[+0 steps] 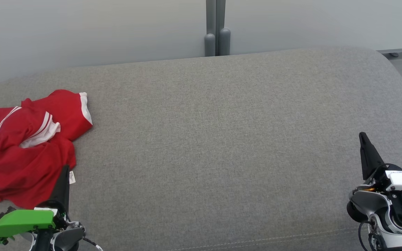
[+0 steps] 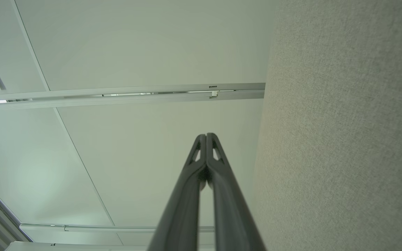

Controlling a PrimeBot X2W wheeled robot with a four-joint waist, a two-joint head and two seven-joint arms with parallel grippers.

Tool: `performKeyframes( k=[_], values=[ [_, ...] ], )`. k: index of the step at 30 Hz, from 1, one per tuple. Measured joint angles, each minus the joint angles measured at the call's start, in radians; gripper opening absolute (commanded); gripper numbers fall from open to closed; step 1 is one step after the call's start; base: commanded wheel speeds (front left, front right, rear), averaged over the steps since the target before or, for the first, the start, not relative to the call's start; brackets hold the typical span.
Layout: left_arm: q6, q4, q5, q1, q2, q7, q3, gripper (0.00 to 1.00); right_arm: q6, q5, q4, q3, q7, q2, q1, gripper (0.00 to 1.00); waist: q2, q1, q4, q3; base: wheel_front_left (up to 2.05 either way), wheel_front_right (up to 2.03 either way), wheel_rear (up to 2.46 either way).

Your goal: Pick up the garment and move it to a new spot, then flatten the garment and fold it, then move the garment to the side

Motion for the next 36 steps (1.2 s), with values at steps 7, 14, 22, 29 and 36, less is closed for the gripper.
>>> performKeyframes(
  k=[7, 14, 22, 29, 36],
  values=[
    [0.0, 0.0, 0.0, 0.0, 0.0, 0.0, 0.0, 0.0, 0.0, 0.0, 0.0, 0.0, 0.0, 0.0, 0.0, 0.0, 0.0, 0.0, 0.0, 0.0, 0.0, 0.0, 0.0],
    [0.0, 0.0, 0.0, 0.0, 0.0, 0.0, 0.0, 0.0, 0.0, 0.0, 0.0, 0.0, 0.0, 0.0, 0.0, 0.0, 0.0, 0.0, 0.0, 0.0, 0.0, 0.0, 0.0],
    [0.0, 0.0, 0.0, 0.0, 0.0, 0.0, 0.0, 0.0, 0.0, 0.0, 0.0, 0.0, 0.0, 0.0, 0.0, 0.0, 0.0, 0.0, 0.0, 0.0, 0.0, 0.0, 0.0],
    [0.0, 0.0, 0.0, 0.0, 0.0, 0.0, 0.0, 0.0, 0.0, 0.0, 0.0, 0.0, 0.0, 0.0, 0.0, 0.0, 0.0, 0.0, 0.0, 0.0, 0.0, 0.0, 0.0],
    [0.0, 0.0, 0.0, 0.0, 0.0, 0.0, 0.0, 0.0, 0.0, 0.0, 0.0, 0.0, 0.0, 0.0, 0.0, 0.0, 0.0, 0.0, 0.0, 0.0, 0.0, 0.0, 0.0]
  ],
)
